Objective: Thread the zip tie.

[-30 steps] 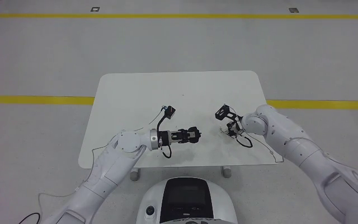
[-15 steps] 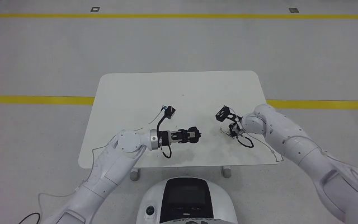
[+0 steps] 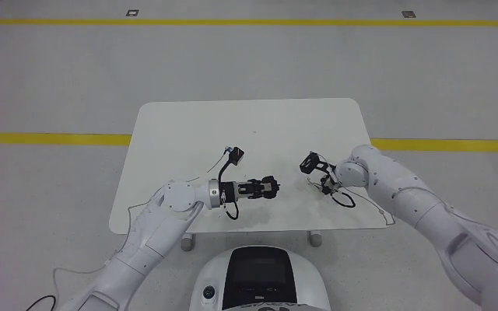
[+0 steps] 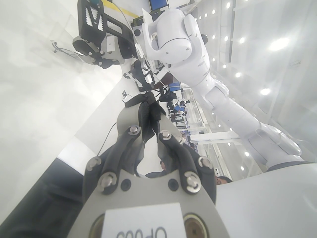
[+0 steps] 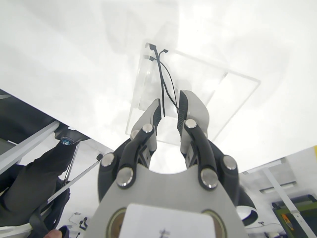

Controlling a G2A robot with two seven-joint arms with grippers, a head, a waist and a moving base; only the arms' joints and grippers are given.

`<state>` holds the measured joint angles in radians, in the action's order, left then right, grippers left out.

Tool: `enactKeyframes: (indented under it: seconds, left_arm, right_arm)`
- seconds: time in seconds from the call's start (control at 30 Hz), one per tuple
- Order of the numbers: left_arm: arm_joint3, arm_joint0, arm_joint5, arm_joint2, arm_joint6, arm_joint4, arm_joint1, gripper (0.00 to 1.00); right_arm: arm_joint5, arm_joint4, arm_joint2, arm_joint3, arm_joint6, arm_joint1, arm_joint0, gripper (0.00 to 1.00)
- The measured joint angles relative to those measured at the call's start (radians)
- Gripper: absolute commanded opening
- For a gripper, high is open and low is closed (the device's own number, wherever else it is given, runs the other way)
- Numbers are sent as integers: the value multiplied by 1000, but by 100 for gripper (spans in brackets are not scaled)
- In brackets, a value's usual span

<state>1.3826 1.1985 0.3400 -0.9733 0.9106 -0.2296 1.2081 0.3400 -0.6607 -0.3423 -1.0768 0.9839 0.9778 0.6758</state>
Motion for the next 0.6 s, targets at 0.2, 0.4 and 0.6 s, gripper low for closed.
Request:
enactKeyframes:
  seconds: [0.2, 0.4, 0.6]
  left_arm:
    - [0, 0, 0, 0, 0, 0, 0, 0]
    - [0, 0, 0, 0, 0, 0, 0, 0]
    - [0, 0, 0, 0, 0, 0, 0, 0]
  right_arm:
    - [0, -9, 22, 23, -11, 12, -11, 8]
    - [0, -13, 29, 40, -22, 21, -20, 0]
    - [0, -16, 26, 36, -27, 20, -24, 0]
